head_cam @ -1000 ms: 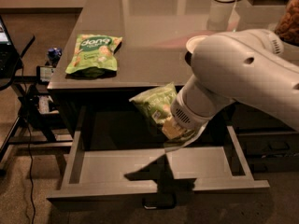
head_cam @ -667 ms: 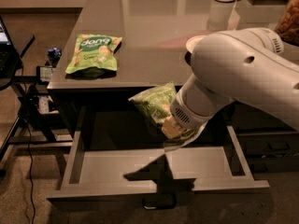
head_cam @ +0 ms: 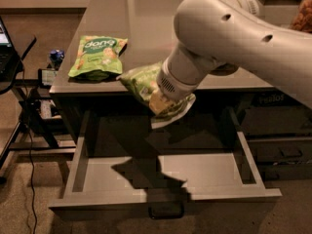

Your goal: Pick green jalapeno chip bag from top drawer and place on counter

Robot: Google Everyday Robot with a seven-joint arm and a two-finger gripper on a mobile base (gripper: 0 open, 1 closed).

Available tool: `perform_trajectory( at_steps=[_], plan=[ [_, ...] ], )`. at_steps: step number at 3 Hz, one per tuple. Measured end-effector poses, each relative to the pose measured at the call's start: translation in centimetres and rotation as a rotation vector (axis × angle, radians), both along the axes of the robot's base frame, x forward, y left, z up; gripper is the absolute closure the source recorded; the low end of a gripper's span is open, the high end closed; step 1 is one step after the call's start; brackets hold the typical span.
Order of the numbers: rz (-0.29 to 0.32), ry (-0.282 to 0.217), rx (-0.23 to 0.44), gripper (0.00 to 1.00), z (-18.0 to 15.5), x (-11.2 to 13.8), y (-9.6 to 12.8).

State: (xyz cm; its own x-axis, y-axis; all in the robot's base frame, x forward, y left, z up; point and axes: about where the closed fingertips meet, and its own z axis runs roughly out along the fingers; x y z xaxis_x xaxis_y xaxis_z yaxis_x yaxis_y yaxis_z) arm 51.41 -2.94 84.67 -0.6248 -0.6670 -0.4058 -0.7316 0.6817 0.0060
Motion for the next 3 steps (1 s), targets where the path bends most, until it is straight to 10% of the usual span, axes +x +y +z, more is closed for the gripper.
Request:
perform_trajectory(
  at_steps=[3],
  plan=[
    [0.005,-0.027,0.019,1.00,4.3,6.1,3.2]
  ],
)
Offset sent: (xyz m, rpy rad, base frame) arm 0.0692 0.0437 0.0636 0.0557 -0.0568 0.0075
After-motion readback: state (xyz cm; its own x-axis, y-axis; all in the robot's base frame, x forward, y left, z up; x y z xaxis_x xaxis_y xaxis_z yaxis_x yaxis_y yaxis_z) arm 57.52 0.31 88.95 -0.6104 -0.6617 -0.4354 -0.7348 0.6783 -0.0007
